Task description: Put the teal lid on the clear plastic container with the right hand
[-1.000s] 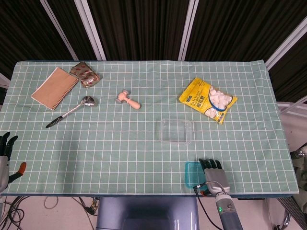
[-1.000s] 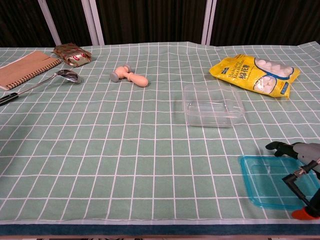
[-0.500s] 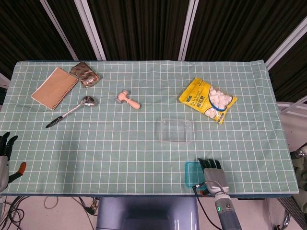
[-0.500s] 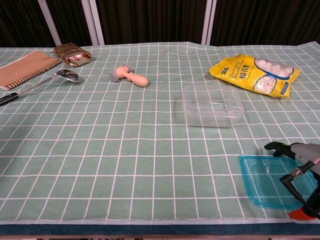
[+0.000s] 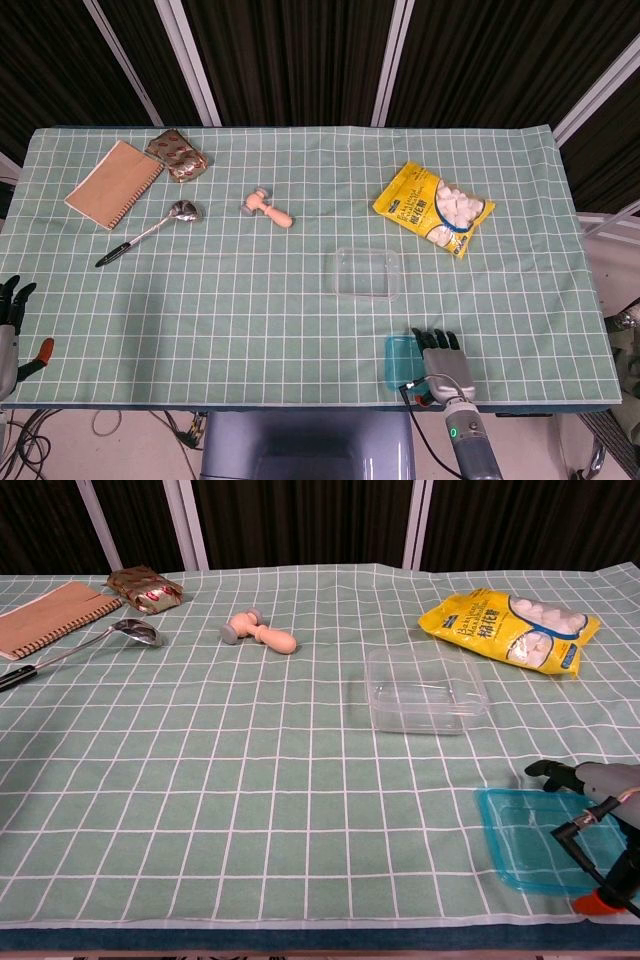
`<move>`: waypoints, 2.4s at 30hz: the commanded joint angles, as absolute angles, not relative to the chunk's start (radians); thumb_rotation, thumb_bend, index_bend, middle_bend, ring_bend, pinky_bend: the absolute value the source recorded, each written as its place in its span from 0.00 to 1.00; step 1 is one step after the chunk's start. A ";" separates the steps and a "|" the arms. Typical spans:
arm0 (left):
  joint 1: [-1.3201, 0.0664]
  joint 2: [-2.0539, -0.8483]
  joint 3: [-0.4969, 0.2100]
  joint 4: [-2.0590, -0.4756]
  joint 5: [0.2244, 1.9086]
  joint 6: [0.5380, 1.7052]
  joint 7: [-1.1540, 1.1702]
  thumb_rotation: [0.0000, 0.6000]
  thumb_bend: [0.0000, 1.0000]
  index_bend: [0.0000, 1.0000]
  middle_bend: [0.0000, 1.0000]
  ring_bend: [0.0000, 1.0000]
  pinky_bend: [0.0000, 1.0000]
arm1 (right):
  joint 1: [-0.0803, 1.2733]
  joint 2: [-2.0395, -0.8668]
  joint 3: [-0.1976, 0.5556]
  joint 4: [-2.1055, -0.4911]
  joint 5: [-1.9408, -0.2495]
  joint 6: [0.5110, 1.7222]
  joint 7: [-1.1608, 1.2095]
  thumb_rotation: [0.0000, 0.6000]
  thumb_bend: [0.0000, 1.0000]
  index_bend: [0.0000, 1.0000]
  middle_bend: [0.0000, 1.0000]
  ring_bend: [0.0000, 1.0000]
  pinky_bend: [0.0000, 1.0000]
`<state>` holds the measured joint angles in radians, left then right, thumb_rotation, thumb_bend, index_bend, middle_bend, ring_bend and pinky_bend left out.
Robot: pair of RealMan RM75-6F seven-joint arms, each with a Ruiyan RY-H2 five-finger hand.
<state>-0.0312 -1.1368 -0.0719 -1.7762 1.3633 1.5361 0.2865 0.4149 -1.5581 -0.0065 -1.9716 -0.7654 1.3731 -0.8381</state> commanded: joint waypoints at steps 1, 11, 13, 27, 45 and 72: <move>-0.031 -1.137 -0.072 -1.776 1.363 1.535 0.287 1.00 0.31 0.11 0.00 0.00 0.00 | 0.416 -1.553 -0.006 -1.981 -0.767 1.376 -0.841 1.00 0.13 0.00 0.17 0.00 0.00; -0.031 -1.136 -0.071 -1.778 1.363 1.536 0.290 1.00 0.31 0.11 0.00 0.00 0.00 | 0.423 -1.546 -0.006 -1.998 -0.760 1.380 -0.852 1.00 0.13 0.00 0.17 0.00 0.00; -0.031 -1.136 -0.071 -1.778 1.362 1.535 0.290 1.00 0.31 0.11 0.00 0.00 0.00 | 0.424 -1.550 -0.006 -1.993 -0.756 1.377 -0.851 1.00 0.13 0.00 0.17 0.00 0.00; -0.032 -1.135 -0.072 -1.781 1.355 1.534 0.292 1.00 0.31 0.11 0.00 0.00 0.00 | 0.427 -1.560 -0.003 -1.974 -0.747 1.374 -0.838 1.00 0.13 0.00 0.18 0.00 0.00; -0.032 -1.134 -0.073 -1.782 1.350 1.532 0.294 1.00 0.32 0.11 0.00 0.00 0.00 | 0.434 -1.560 -0.015 -1.961 -0.729 1.359 -0.845 1.00 0.13 0.00 0.25 0.00 0.00; -0.033 -1.131 -0.073 -1.787 1.342 1.528 0.295 1.00 0.32 0.11 0.00 0.00 0.00 | 0.422 -1.533 -0.024 -1.965 -0.801 1.354 -0.782 1.00 0.19 0.00 0.41 0.08 0.00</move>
<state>-0.0331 -1.1315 -0.0733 -1.7870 1.3417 1.5283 0.2946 0.4224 -1.5334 -0.0239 -1.9647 -0.8008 1.3540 -0.7821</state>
